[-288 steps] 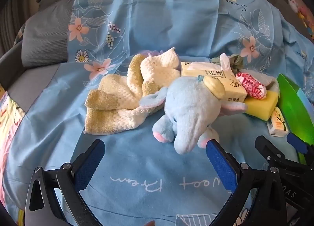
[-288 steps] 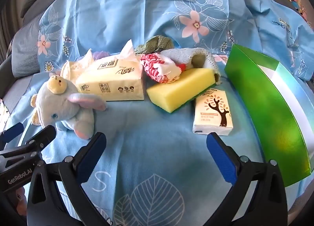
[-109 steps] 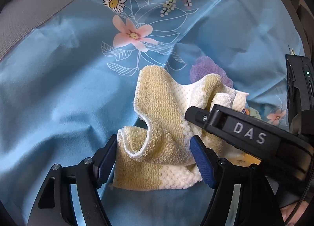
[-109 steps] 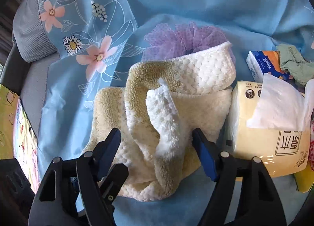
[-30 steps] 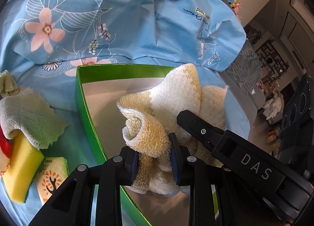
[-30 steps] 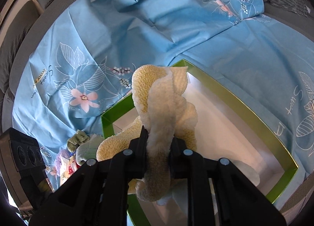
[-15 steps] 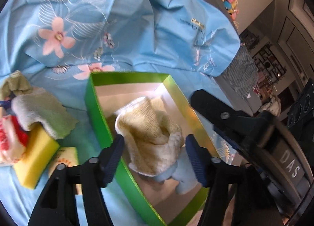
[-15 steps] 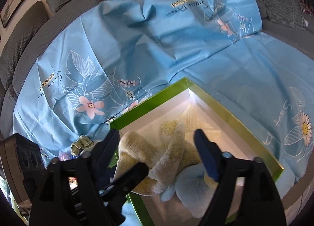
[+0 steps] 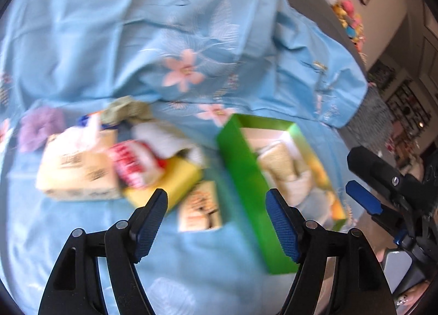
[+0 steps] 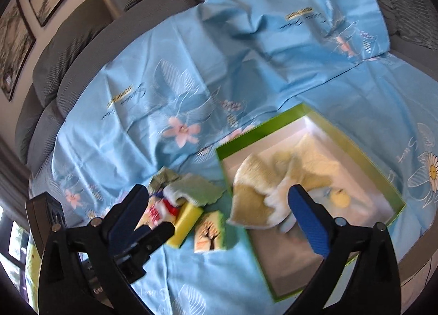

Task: Organize soft objects
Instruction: 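Move the right gripper to the small tree-print tissue pack, then close the right gripper on the tissue pack and lift it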

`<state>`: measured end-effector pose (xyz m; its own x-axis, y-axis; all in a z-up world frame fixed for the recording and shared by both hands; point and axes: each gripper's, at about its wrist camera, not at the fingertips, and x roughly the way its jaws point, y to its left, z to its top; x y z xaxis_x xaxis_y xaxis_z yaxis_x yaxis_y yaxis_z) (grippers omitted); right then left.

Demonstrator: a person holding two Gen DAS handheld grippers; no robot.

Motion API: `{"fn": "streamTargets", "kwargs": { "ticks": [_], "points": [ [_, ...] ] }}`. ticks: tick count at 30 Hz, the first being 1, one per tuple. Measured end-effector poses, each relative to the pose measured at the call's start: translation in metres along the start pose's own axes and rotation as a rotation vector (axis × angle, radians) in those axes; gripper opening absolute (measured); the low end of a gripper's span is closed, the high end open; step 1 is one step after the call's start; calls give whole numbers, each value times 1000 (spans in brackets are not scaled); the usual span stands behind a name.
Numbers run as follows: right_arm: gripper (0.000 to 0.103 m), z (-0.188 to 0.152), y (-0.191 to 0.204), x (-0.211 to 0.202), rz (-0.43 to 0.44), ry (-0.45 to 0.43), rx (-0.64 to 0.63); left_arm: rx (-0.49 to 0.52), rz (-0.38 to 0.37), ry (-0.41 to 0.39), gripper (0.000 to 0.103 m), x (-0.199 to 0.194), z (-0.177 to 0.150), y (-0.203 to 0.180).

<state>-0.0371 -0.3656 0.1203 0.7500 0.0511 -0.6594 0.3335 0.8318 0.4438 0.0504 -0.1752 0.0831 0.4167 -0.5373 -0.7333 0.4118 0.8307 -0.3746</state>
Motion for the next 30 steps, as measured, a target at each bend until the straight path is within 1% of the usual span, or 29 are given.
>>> {"fn": "streamTargets", "kwargs": {
  "ticks": [3, 5, 8, 10, 12, 16, 20, 22, 23, 24, 25, 27, 30],
  "points": [
    [102, -16, 16, 13, 8, 58, -39, -27, 45, 6, 75, -7, -13, 24],
    [101, -29, 28, 25, 12, 101, -64, -54, 61, 6, 75, -10, -21, 39],
    [98, -47, 39, 44, 9, 157, -96, -87, 90, 22, 75, -12, -36, 61],
    [91, -58, 44, 59, -8, 196, -113, -105, 108, 30, 75, -12, -46, 73],
    [85, -68, 48, 73, -30, 230, -131, -130, 112, 36, 75, -12, -55, 85],
    [81, -86, 53, 106, -104, 291, -196, -169, 124, 50, 75, -12, -69, 102],
    [76, -94, 50, 131, -173, 313, -244, -184, 129, 57, 75, -12, -77, 112],
    [69, -96, 48, 140, -193, 322, -257, -184, 130, 60, 75, -11, -78, 112],
    [67, -96, 46, 147, -200, 332, -261, -185, 132, 60, 75, -11, -79, 113],
    [61, -96, 45, 151, -203, 340, -260, -187, 135, 61, 75, -11, -80, 114],
    [53, -97, 43, 154, -208, 350, -260, -189, 136, 62, 75, -11, -80, 114],
    [52, -98, 42, 154, -211, 330, -274, -193, 129, 62, 75, -11, -80, 115],
    [51, -101, 44, 147, -198, 346, -281, -191, 123, 60, 75, -12, -81, 114]
  ]
}}
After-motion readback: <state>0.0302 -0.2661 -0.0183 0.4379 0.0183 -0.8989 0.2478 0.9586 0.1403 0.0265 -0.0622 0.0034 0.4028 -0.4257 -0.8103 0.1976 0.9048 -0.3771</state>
